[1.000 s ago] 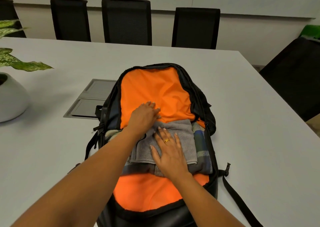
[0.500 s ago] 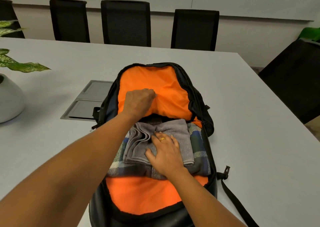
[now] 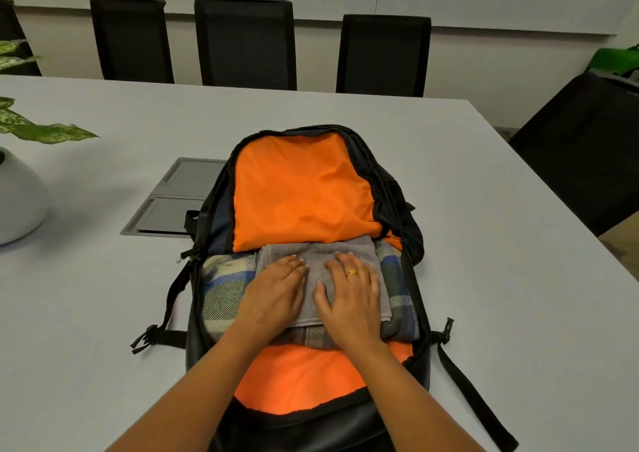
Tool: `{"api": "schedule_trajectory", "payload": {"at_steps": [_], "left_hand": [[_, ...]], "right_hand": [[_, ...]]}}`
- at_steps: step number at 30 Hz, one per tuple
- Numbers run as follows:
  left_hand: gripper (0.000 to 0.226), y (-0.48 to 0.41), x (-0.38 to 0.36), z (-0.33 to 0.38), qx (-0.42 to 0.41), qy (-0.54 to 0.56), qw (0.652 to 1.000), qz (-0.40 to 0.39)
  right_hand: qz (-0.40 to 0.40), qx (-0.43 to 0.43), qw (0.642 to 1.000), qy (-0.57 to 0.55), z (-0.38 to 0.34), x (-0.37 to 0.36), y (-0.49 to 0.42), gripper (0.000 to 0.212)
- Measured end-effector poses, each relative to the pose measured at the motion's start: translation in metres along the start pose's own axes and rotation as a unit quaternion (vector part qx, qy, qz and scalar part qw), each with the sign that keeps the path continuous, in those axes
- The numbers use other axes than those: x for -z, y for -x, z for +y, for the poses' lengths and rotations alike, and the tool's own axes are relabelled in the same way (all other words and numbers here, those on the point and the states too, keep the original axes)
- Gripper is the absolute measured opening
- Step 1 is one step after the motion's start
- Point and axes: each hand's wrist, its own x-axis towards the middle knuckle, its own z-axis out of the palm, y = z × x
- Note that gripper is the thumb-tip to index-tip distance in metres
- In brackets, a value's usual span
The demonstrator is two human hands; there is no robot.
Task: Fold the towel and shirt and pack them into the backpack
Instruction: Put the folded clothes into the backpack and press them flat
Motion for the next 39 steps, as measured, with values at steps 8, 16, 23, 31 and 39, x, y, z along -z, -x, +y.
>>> {"api": "schedule_trajectory", "payload": {"at_steps": [8, 16, 23, 31, 39], "left_hand": [[0.058, 0.009, 0.002, 0.000, 0.092, -0.010, 0.994, -0.056], [0.049, -0.021, 0.015, -0.005, 0.205, 0.116, 0.969, -0.069], [0.030, -0.039, 0.032, -0.019, 0.068, 0.003, 0.991, 0.116], [0.045, -0.069, 0.038, -0.064, -0.126, -0.241, 0.961, -0.055], [0.055, -0.079, 0.058, -0.072, -0.192, -0.250, 0.947, 0.060]], "right_hand": [[-0.166, -0.040, 0.984, 0.056, -0.002, 0.007, -0.010, 0.080], [-0.176, -0.065, 0.981, 0.052, -0.004, 0.018, -0.025, 0.060], [-0.029, 0.087, 0.994, 0.051, -0.014, 0.013, -0.008, 0.038], [-0.265, 0.225, 0.937, 0.020, -0.027, 0.012, -0.023, 0.063], [-0.286, 0.253, 0.918, 0.108, -0.026, 0.006, -0.038, 0.099]]}}
